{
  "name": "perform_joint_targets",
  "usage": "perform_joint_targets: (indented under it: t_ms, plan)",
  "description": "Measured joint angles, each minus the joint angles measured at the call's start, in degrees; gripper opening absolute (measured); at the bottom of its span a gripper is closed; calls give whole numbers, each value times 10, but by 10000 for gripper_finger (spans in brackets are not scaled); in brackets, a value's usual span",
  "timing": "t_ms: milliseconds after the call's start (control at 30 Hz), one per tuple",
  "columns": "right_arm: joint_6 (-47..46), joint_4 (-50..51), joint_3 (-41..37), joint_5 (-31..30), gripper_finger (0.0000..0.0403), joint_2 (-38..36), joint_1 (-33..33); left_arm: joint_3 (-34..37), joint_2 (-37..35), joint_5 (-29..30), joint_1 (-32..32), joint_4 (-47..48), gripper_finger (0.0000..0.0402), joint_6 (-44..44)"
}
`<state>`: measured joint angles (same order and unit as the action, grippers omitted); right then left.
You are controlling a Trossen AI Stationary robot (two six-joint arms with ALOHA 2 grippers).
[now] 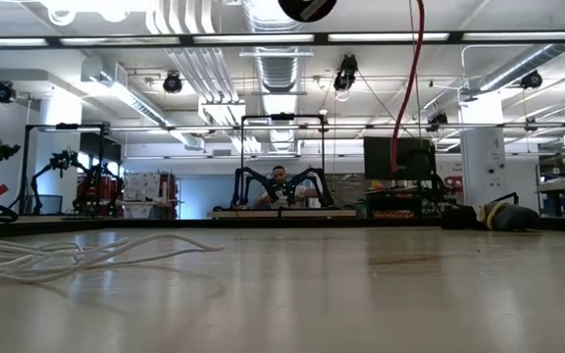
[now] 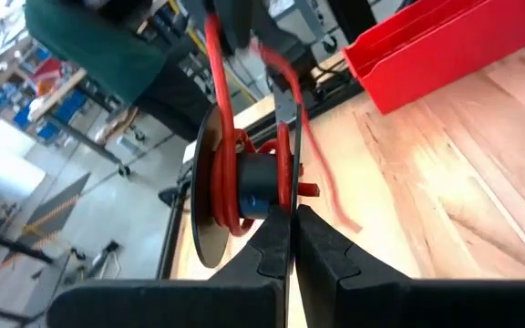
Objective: Coil cords
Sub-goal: Coil the red wire onto the spool
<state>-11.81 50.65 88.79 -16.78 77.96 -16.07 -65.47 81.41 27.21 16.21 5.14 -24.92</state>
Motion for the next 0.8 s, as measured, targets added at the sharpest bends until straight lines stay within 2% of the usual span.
perform_joint_targets:
  t_ms: [467,600,800]
  plan:
    - [59,-69,11,1,3,-24,-20,-2,8,3,0,-2,0,66]
    - [88,-112,11,1,3,-15,-20,-2,21,2,-6,-18,0,105]
    - [132,-175,10,5,2,4,-20,-2,51,-3,-6,-63,0,105]
